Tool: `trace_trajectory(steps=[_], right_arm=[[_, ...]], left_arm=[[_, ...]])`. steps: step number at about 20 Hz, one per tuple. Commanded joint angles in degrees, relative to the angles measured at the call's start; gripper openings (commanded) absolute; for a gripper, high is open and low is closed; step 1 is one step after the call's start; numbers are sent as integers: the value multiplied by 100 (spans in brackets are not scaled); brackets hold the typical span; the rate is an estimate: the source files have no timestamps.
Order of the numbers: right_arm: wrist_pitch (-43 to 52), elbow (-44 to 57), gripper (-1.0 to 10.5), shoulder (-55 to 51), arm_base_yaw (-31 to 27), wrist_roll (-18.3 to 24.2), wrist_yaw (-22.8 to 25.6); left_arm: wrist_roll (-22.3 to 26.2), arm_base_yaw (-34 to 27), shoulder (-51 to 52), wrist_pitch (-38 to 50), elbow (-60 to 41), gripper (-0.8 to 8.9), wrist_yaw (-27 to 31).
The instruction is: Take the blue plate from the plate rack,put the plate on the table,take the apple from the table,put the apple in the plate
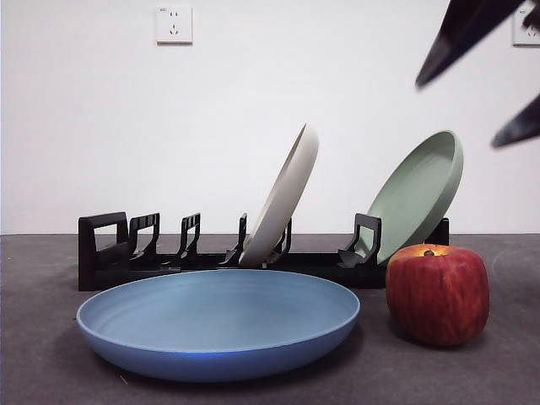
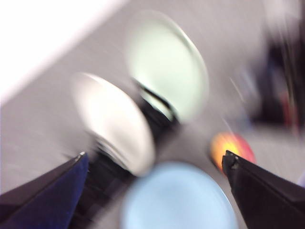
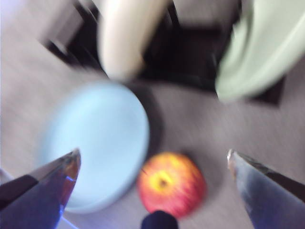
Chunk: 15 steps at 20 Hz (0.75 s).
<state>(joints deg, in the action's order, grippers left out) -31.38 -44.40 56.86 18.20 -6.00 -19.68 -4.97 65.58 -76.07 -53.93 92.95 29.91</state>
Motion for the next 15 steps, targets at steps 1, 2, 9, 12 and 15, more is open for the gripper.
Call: trace_trajectory(steps=[1,2,9,12,15], right_arm=[[-166,-118,547,385,516,192,627],[-175,-140,547,586,710,203,782],[-142,-210,542,2098,1414,201,1429],[2,-210,535,2691,1414,201,1429],[74,-210,331,3008,1414,140,1624]], left_arm=[[74,-219,369,-223,531,472,221],[74,-310,544,-280,721,472,321],[175,-586,1611,-485,1032,472,1189],[173,-586,1888,-664,1032,472,1414],[155,-586,2011,-857,1032,472,1517]])
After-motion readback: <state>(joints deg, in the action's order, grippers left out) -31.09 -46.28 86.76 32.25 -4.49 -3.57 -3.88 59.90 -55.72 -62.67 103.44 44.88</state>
